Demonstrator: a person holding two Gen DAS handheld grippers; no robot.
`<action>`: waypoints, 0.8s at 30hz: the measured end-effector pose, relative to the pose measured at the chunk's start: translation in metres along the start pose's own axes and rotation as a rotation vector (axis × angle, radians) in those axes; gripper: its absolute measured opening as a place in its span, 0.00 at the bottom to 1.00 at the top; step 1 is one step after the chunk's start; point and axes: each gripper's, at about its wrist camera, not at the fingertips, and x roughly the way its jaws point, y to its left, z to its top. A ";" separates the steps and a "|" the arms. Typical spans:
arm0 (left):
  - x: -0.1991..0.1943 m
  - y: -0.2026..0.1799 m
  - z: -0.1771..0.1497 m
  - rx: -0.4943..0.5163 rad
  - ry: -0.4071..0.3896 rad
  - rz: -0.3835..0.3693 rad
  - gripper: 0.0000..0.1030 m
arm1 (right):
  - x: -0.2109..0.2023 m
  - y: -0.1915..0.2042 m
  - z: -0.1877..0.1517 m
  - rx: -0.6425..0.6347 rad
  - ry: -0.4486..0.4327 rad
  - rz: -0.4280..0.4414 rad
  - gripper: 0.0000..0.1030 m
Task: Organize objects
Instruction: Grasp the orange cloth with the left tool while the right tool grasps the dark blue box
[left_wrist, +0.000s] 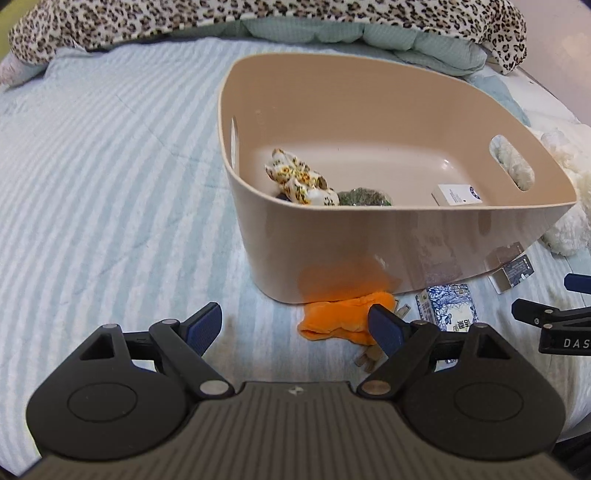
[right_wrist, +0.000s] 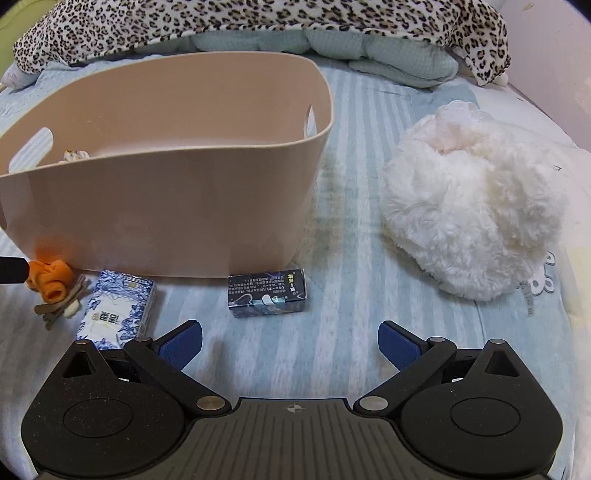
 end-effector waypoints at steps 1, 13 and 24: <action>0.003 0.000 0.000 -0.003 0.003 -0.004 0.84 | 0.002 0.001 0.001 -0.004 -0.001 0.001 1.00; 0.032 -0.004 -0.001 0.000 0.043 0.004 0.84 | 0.031 0.004 0.014 -0.015 0.020 -0.026 0.94; 0.028 -0.006 -0.004 0.038 0.036 -0.068 0.27 | 0.031 0.013 0.014 -0.064 0.001 0.001 0.51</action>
